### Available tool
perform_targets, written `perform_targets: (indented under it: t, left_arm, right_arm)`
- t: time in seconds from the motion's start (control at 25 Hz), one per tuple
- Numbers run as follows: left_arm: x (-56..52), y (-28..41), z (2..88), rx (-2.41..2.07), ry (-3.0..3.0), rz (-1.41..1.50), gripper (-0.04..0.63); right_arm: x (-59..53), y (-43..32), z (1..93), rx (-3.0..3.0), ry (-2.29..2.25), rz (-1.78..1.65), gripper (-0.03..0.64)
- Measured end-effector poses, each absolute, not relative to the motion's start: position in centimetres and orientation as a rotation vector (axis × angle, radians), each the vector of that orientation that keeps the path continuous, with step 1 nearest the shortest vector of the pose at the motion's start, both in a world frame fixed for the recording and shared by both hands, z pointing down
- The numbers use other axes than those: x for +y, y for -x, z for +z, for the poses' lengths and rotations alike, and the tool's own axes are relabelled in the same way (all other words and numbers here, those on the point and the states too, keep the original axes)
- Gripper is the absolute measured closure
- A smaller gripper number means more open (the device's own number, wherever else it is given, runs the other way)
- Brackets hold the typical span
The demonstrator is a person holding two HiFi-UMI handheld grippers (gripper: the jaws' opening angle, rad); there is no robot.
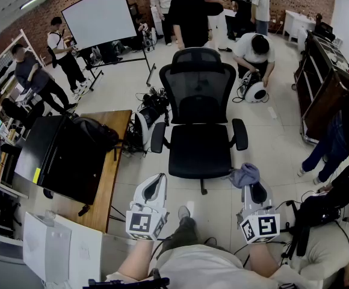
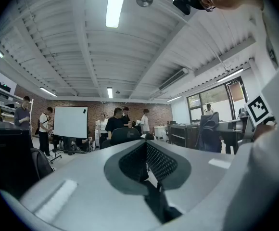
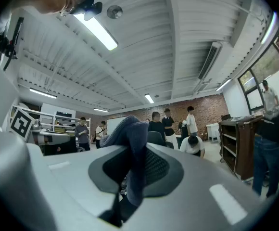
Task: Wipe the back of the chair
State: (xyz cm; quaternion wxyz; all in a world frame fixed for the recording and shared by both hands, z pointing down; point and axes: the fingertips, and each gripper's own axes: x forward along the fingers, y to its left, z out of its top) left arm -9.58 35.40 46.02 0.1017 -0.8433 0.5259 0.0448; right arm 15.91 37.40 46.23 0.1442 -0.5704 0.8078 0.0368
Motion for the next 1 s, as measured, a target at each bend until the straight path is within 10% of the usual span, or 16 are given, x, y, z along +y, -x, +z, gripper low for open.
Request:
perform_targets:
  t: [1.0]
  left_arm:
    - [-0.3, 19.8, 45.0, 1.560, 2.489, 0.134, 0.538]
  right_arm:
    - [1.7, -3.4, 42.7, 2.364, 1.710, 0.192, 0.566]
